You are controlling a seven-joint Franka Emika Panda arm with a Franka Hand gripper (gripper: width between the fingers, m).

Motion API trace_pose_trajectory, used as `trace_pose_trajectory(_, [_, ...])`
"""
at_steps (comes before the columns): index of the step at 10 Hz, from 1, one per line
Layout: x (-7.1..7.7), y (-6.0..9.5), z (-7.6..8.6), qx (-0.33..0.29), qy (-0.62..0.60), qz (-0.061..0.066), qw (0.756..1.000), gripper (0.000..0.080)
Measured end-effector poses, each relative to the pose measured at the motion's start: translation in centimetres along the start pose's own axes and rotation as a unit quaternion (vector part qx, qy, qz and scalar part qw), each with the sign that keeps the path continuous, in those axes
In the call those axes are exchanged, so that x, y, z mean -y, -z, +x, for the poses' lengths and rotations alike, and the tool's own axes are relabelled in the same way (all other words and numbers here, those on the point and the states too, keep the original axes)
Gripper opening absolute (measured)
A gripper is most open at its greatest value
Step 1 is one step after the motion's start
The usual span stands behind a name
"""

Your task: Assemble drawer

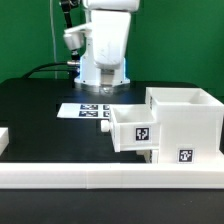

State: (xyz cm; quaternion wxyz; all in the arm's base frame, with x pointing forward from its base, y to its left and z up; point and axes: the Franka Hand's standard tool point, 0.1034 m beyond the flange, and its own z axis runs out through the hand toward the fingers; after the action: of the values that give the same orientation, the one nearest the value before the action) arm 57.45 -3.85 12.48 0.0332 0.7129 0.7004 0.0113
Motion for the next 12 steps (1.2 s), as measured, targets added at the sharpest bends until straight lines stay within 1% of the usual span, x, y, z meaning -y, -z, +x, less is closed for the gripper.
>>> trace_pose_trajectory(1, [0.3,-1.0,-0.9,-0.002,0.007,-0.002,1.000,0.0649])
trace_pose_trajectory(2, [0.9,-2.2,-1.6,-0.005,0.011,0.007,1.000,0.0649])
trace_pose_trajectory(3, [1.1,-3.2,-1.9,-0.008,0.019,0.011,1.000,0.0649])
trace_pose_trajectory(4, [1.6,-4.3,-1.8,-0.011,0.020,0.019,1.000,0.0649])
trace_pose_trajectory(5, [2.0,-5.3,-1.8,-0.015,0.022,0.024,0.999,0.0649])
trace_pose_trajectory(6, [2.5,-5.9,-1.7,-0.016,0.022,0.030,0.999,0.0649])
trace_pose_trajectory(7, [2.8,-6.4,-1.4,-0.018,0.021,0.034,0.999,0.0649])
trace_pose_trajectory(8, [3.0,-6.8,-0.7,-0.020,0.019,0.038,0.999,0.0649])
trace_pose_trajectory(10, [2.8,-6.7,0.4,-0.022,0.017,0.037,0.999,0.0649])
trace_pose_trajectory(12, [2.7,-6.6,2.0,-0.023,0.006,0.037,0.999,0.0649])
